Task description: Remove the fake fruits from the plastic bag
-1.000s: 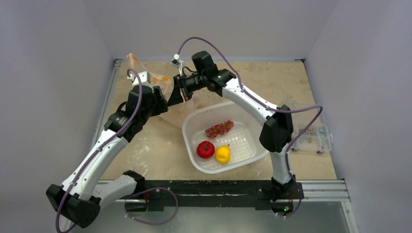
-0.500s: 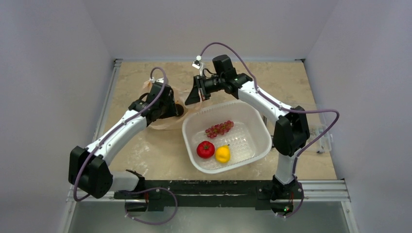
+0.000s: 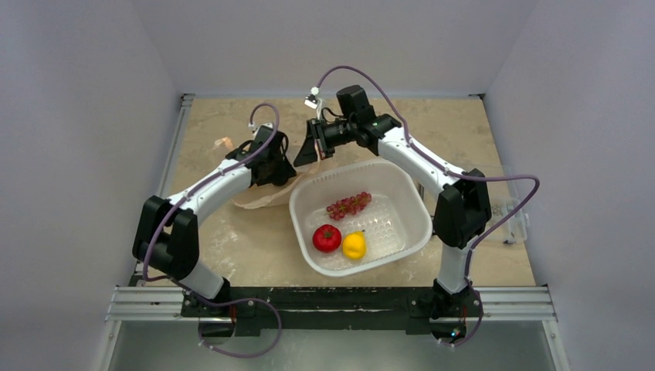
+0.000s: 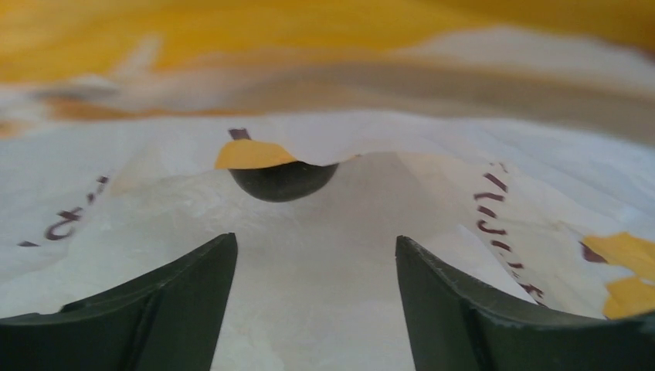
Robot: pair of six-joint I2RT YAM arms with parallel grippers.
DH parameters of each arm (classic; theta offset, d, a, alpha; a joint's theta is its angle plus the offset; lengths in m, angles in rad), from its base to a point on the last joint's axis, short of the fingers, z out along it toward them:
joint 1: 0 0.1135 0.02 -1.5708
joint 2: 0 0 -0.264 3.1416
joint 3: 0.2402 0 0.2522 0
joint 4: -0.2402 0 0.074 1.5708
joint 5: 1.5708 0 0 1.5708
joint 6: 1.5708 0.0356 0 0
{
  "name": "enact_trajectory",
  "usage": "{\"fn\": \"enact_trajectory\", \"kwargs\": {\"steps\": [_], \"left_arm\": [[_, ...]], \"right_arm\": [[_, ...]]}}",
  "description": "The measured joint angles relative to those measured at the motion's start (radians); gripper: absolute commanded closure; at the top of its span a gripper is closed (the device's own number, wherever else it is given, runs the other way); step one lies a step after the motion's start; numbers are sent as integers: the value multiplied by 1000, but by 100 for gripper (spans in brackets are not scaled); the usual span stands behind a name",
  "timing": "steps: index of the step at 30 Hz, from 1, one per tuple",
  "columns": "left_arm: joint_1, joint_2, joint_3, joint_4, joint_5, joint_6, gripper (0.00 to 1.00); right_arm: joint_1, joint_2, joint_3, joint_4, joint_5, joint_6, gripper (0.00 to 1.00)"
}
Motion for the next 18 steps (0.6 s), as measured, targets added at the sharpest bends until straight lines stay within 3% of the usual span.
{"fn": "enact_trajectory", "kwargs": {"steps": [4,18], "left_arm": [[0,18,6,2,-65,-7,15],[5,246,128,82,-157,15,16]], "right_arm": [[0,6,1,-9,0,-2,100],[-1,21,1,-37,0,-8,100]]}}
